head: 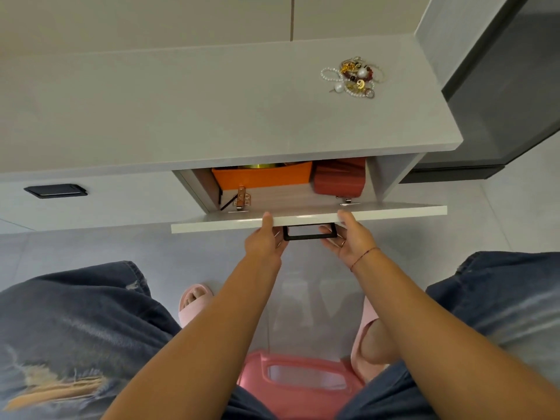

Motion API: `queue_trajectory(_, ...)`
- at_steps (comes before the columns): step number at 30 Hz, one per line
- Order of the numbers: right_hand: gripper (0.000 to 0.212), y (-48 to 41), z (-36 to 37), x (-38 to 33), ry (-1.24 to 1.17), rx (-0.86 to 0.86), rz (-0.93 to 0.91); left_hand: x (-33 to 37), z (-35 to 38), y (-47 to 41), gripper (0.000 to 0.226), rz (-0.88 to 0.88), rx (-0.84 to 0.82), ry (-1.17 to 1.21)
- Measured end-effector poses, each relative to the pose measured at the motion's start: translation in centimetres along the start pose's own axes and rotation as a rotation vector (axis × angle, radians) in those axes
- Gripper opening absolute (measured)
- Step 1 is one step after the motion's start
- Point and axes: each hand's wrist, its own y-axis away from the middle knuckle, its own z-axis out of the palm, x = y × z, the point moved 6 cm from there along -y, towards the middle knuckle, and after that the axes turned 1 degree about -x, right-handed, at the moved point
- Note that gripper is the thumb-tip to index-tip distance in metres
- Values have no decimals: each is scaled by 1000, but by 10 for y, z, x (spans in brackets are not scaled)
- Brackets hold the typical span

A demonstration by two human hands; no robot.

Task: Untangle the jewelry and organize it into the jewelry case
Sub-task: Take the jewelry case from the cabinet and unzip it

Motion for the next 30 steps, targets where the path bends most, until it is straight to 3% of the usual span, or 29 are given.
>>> queue_trajectory(17, 23, 8, -10, 8, -98, -61, 17, -7, -9, 4, 31, 52, -38, -74)
queue_trajectory(21, 12, 5, -11, 8, -123, -91, 18, -5, -8, 4, 27, 61, -23, -102)
queue_trajectory(30, 15, 6, -10, 6, -118, -76, 6, -1, -8, 5, 21, 21, -52, -127)
